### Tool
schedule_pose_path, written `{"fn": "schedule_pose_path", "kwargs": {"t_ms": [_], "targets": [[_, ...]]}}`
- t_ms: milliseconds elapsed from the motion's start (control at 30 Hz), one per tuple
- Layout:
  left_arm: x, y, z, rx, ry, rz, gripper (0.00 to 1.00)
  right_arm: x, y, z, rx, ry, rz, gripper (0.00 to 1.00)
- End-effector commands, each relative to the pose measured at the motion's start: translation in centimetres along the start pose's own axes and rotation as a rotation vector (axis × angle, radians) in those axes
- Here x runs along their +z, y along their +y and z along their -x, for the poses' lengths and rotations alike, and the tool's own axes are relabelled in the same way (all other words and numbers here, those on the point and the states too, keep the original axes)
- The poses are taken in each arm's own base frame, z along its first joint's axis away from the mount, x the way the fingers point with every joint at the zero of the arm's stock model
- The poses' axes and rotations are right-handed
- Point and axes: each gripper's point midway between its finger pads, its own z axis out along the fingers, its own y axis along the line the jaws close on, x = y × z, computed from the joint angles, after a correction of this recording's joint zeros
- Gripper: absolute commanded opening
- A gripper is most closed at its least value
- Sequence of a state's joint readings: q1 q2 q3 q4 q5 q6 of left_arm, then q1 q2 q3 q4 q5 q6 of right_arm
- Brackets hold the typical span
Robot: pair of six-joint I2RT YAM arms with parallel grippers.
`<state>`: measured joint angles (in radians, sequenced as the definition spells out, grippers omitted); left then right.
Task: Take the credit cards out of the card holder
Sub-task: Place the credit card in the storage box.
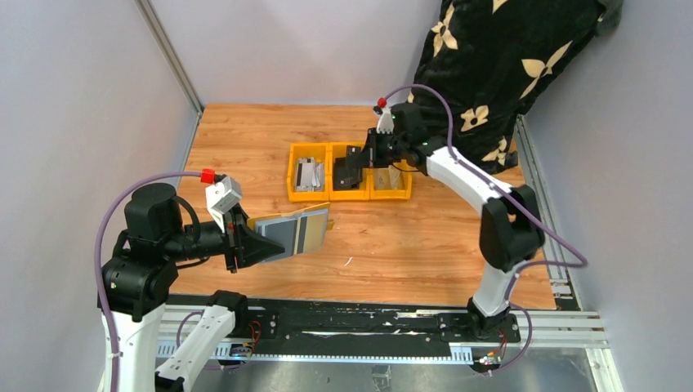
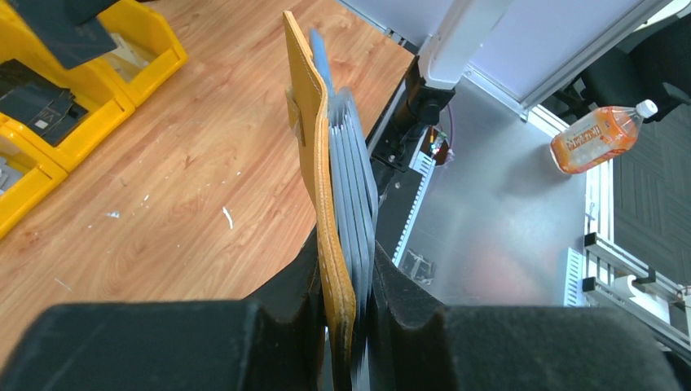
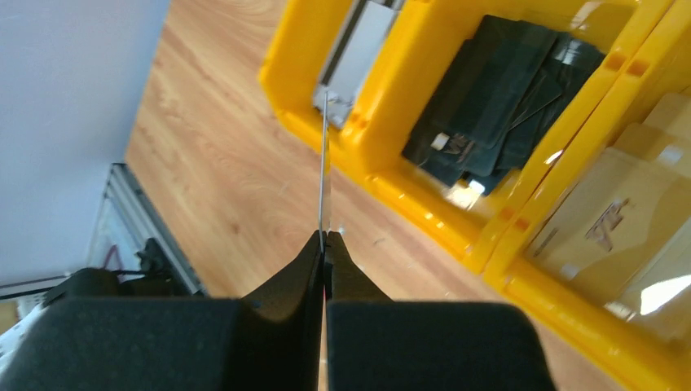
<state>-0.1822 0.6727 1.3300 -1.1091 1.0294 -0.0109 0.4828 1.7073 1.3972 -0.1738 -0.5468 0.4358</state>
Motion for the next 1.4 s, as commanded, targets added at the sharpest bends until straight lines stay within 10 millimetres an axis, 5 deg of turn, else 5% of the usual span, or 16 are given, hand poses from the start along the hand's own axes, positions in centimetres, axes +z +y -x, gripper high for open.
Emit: {"fn": "schedule_pose_path", "kwargs": {"t_ms": [0, 300, 633, 833, 1100, 1200, 1367], "targets": [[-0.3, -0.8, 0.5, 0.070, -0.020, -0.028, 0.00, 3.2, -3.9, 0.1, 0.000, 0.065, -0.110, 0.00], [-0.4, -1.2, 0.8, 0.093, -0.027, -0.041, 0.00, 9.0, -7.2, -1.6, 0.021, 0.147, -0.215, 0.00], [-0.6, -2.0, 1.3, 0.077, -0.032, -0.072, 0.00, 12.3, -8.5, -3.2, 0.047, 0.145, -0.301, 0.00], [-0.9, -2.7, 1.5, 0.101, -0.046, -0.073, 0.00, 11.0, -7.6, -2.1, 0.015, 0.094, -0.367, 0.28], [-1.2, -3.2, 1.8, 0.120, -0.057, -0.077, 0.00, 4.2, -0.8, 3.4, -0.060, -0.108, -0.328, 0.67], [-1.2, -3.2, 2.2, 0.124, -0.059, -0.073, 0.00, 0.5, 3.8, 4.9, -0.043, -0.218, -0.185, 0.74], [-1.2, -3.1, 3.7, 0.120, -0.092, -0.056, 0.00, -6.2, 13.2, 4.8, 0.008, -0.409, 0.279, 0.76]]}}
